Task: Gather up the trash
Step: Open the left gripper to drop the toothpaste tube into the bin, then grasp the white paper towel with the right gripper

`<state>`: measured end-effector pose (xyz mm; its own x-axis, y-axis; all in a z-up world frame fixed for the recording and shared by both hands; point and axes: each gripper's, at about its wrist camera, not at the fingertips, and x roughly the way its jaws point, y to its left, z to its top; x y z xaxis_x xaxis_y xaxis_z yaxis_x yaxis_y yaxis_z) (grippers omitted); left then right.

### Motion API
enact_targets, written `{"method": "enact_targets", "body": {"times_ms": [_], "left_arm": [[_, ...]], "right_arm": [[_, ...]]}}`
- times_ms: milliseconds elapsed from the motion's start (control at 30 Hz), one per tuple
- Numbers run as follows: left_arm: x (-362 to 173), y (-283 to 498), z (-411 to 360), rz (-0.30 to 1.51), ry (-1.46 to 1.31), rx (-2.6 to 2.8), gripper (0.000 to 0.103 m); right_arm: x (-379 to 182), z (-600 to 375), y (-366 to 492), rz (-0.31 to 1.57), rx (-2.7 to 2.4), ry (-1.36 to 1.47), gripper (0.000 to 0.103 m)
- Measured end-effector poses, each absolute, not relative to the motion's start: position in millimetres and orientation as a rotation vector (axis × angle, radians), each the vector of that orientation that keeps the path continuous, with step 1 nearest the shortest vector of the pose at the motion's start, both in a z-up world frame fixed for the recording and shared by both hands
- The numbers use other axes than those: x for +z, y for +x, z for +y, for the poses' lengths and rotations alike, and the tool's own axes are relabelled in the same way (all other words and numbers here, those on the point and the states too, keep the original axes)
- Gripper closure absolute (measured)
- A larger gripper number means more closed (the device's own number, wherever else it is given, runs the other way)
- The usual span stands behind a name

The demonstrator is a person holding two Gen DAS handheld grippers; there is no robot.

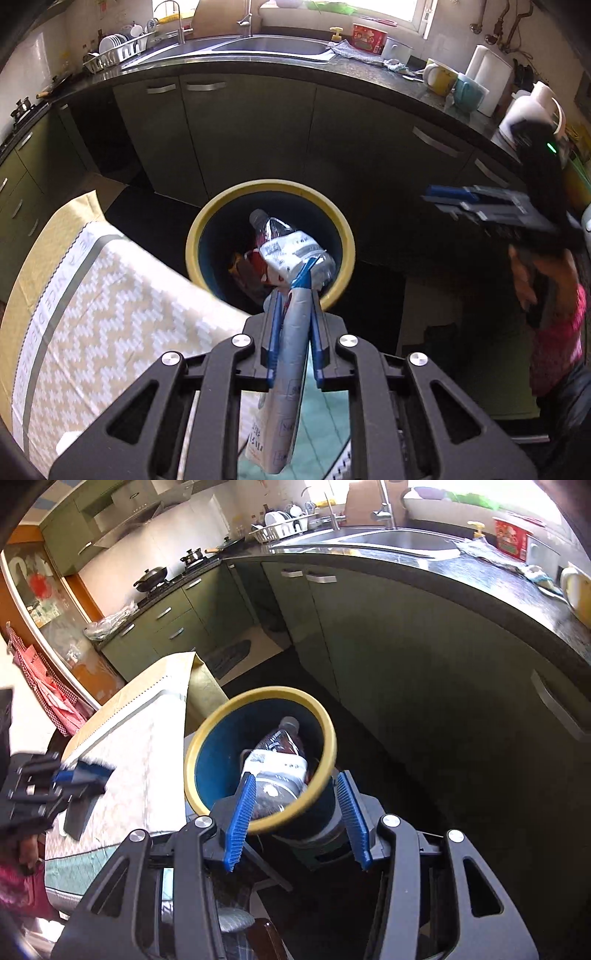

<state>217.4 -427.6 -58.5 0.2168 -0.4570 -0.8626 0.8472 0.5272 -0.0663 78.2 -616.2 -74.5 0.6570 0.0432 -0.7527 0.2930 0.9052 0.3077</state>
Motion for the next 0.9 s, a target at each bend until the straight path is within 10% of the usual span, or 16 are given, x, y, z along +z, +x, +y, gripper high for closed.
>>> {"method": "enact_targets", "body": {"times_ms": [267, 333, 467, 900], "left_arm": [[-112, 285, -521, 1.039, 0.455, -0.811, 0.085], [-126, 294, -530, 1.071, 0.460, -0.777, 0.062], [-126, 295, -524, 1.071, 0.431, -0.761, 0.057], [-17, 190, -253, 0.801, 0.255, -0.530, 0.032]], "right_arm": [[-97, -630, 23, 0.877, -0.182, 0.465, 0.056], [-96, -629, 22, 0.880, -0.177, 0.451, 0.054], [-88, -617, 28, 0.872, -0.155, 0.392, 0.054], [-63, -439, 154, 0.951, 0.312, 0.131, 0.047]]}}
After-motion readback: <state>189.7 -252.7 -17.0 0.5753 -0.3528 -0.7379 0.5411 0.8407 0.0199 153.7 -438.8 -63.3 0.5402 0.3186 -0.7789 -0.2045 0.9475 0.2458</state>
